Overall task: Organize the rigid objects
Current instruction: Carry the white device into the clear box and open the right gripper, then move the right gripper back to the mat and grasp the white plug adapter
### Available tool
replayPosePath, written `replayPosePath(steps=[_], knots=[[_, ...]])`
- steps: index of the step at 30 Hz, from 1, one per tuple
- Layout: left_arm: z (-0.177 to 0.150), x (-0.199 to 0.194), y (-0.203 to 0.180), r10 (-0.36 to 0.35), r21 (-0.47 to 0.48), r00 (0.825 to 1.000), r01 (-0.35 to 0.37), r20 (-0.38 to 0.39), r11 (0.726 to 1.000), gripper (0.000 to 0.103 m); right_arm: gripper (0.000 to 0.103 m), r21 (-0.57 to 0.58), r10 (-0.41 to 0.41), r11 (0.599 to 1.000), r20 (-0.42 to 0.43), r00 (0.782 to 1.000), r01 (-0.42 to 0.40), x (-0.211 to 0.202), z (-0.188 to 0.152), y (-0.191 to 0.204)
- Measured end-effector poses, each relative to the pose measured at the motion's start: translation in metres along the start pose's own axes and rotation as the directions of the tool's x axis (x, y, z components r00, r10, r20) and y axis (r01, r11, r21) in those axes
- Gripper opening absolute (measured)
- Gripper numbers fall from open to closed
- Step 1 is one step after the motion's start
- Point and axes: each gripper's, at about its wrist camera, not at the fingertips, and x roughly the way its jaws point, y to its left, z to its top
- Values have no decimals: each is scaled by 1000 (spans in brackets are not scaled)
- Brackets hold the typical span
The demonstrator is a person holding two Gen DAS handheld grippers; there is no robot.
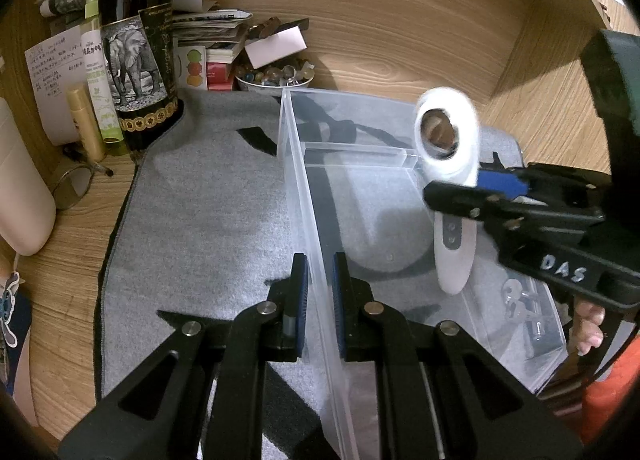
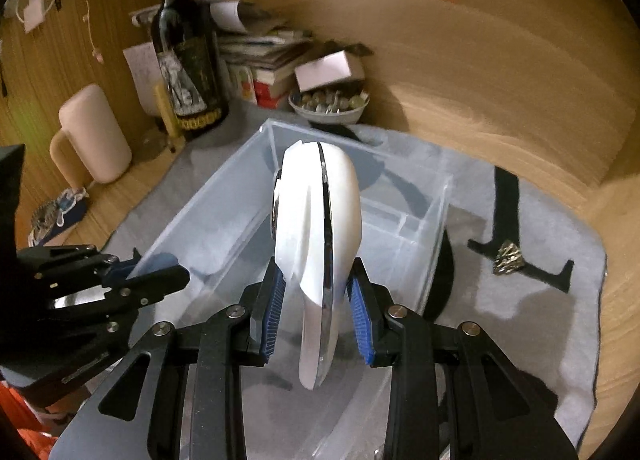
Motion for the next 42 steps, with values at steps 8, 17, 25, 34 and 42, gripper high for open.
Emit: replayPosePath(steps=[8, 17, 25, 34, 42], knots=[[0, 1, -1, 0, 2, 1000, 0, 0, 1000, 12, 29, -54, 8, 998, -99, 995, -13, 20, -5, 7], [1, 1, -2, -2, 3, 1000, 2, 3, 1000, 12, 30, -93, -4, 996, -88, 996, -4, 13, -6, 15], [2, 2, -2, -1, 3, 1000, 1, 3, 1000, 12, 58, -68, -1, 998, 5, 1000, 1, -10, 0, 13], [2, 2, -2, -4, 3, 1000, 4, 2, 1000, 12, 81, -7, -83, 996, 159, 984, 85, -58, -1, -7], [1, 2, -2, -3, 2, 1000, 3, 3, 1000, 12, 85, 119, -235, 970, 218, 947, 213, -97, -18, -52]])
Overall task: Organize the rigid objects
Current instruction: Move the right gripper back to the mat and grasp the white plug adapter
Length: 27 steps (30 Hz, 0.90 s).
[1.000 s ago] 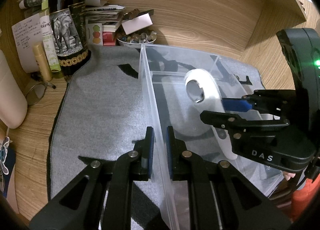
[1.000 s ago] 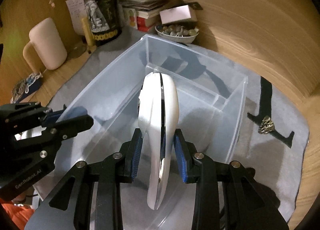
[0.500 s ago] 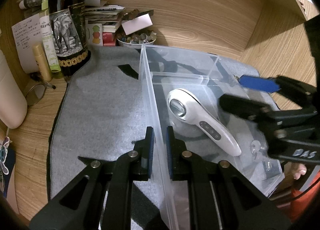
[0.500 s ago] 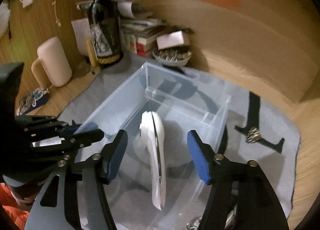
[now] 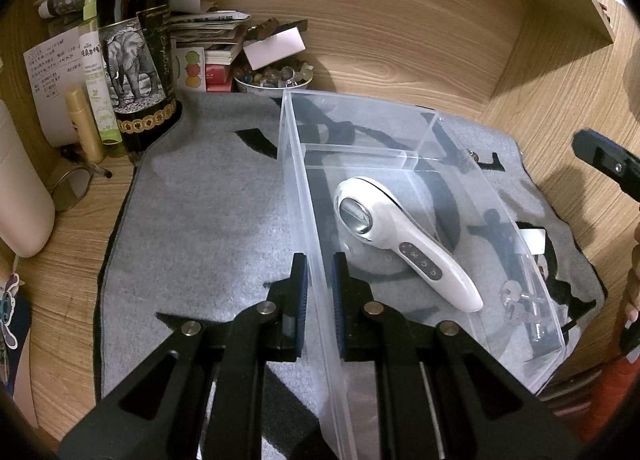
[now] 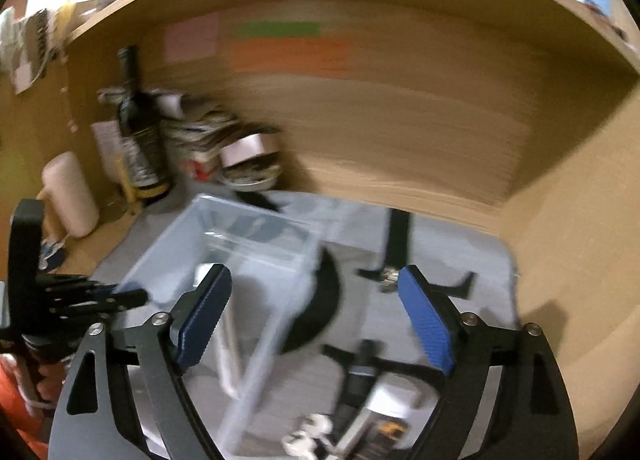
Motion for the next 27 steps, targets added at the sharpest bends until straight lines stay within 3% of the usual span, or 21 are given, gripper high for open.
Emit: replayPosePath(steps=[10, 23, 25, 27], knots=[[-1, -1, 1, 1, 4, 1000, -1, -1, 1000, 12, 86, 130, -131, 981, -110, 985, 145, 5, -44, -55], [-3, -2, 3, 4, 3, 1000, -4, -3, 1000, 12, 83, 238, -64, 964, -223, 973, 118, 36, -89, -75], [-3, -2, 4, 4, 2, 1000, -4, -3, 1000, 12, 80, 254, -40, 962, -237, 971, 101, 43, -92, -75], [-4, -3, 4, 5, 4, 1000, -5, -3, 1000, 12, 64, 261, -22, 961, -250, 968, 90, 49, -95, -75]])
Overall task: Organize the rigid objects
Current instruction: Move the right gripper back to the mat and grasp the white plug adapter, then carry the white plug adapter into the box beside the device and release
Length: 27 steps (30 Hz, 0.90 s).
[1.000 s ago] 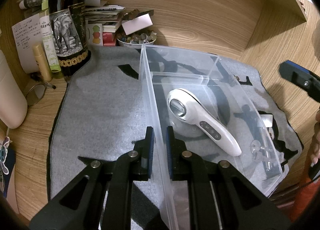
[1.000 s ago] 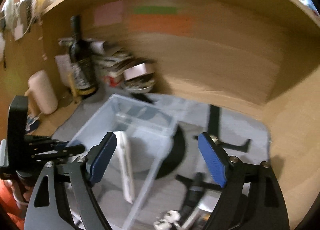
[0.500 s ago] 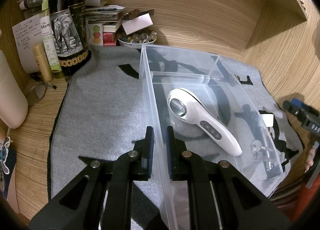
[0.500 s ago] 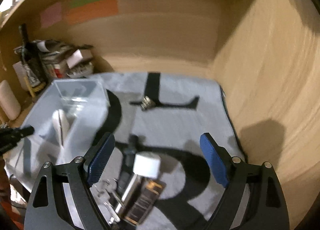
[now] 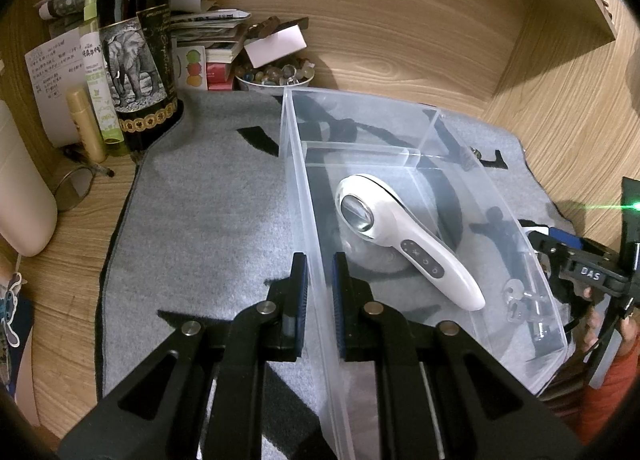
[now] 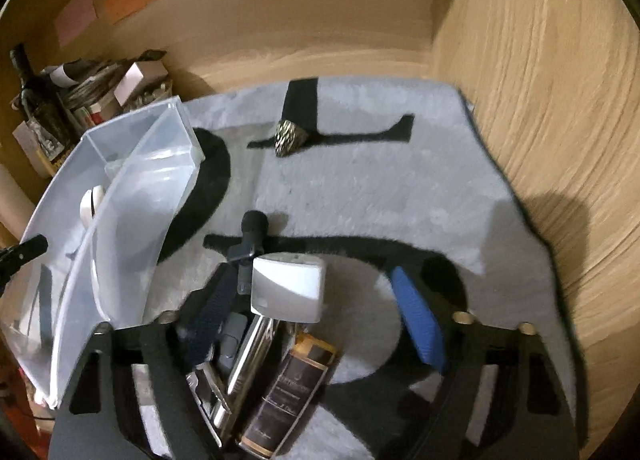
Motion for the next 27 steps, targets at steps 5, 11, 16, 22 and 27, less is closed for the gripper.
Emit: replayPosePath(steps=[5, 11, 16, 22, 27], knots=[[-1, 2, 0, 1, -2, 1000, -1, -2, 1000, 12, 46, -13, 34, 999, -14, 999, -34, 7, -4, 3], [-1, 2, 1, 1, -1, 1000, -1, -2, 1000, 12, 34, -45, 27, 999, 14, 1000, -27, 2, -1, 8], [-1, 2, 0, 2, -2, 1000, -2, -2, 1000, 12, 34, -41, 27, 999, 59, 998, -24, -11, 5, 7], [-1, 2, 0, 3, -1, 1000, -3, -2, 1000, 12, 34, -66, 35, 997, 123, 992, -27, -32, 16, 16], [-1, 2, 0, 2, -2, 1000, -2, -2, 1000, 12, 34, -114, 59, 993, 186, 981, -38, -51, 28, 35]])
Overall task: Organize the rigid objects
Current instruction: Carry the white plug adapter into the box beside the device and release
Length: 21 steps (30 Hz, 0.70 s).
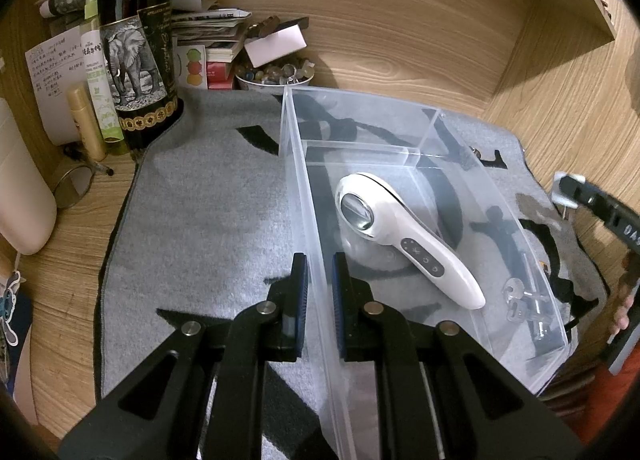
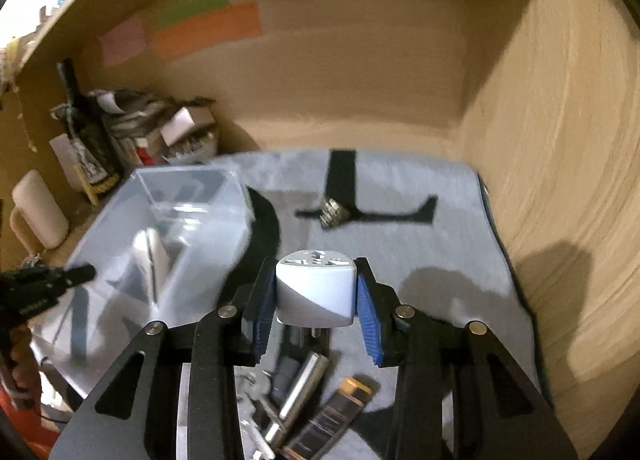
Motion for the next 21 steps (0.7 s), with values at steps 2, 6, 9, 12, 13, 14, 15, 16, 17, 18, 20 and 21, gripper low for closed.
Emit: replayPosePath(steps=[2, 6, 9, 12, 13, 14, 15, 16, 17, 18, 20, 21], knots=[[0, 0, -1, 0, 0, 1000, 0, 0, 1000, 12, 34, -18, 14, 1000, 20, 1000, -14, -4, 5, 7], [0, 0, -1, 1, 0, 1000, -1, 0, 1000, 12, 34, -62, 49, 997, 49, 998, -46, -9, 16, 25], [0, 0, 0, 1, 1, 1000, -1, 0, 1000, 12, 34, -96, 81, 993, 63, 995, -75, -10, 21, 40], [0, 0, -1, 0, 0, 1000, 0, 0, 1000, 12, 34, -121, 113, 987, 63, 992, -104, -8, 24, 53], [0, 0, -1, 1, 1, 1000, -1, 0, 1000, 12, 34, -129, 122, 985, 62, 991, -113, -6, 24, 57], [0, 0, -1, 1, 1, 1000, -1, 0, 1000, 12, 34, -135, 130, 983, 59, 990, -121, -5, 25, 60], [0, 0, 0, 1, 1, 1000, -1, 0, 1000, 12, 34, -146, 143, 980, 53, 988, -134, -3, 25, 66], [0, 0, -1, 1, 1, 1000, -1, 0, 1000, 12, 34, -151, 152, 978, 47, 987, -143, -2, 25, 69], [0, 0, -1, 1, 1, 1000, -1, 0, 1000, 12, 34, -156, 162, 976, 39, 986, -154, 0, 24, 73], [0, 0, -1, 0, 1, 1000, 0, 0, 1000, 12, 34, -165, 177, 971, 24, 984, -171, 3, 22, 78], [0, 0, -1, 0, 1, 1000, 0, 0, 1000, 12, 34, -180, 189, 966, 5, 982, -185, 7, 20, 86], [0, 0, 0, 0, 0, 1000, 0, 1, 1000, 12, 34, -192, 195, 962, -9, 981, -193, 10, 17, 92]])
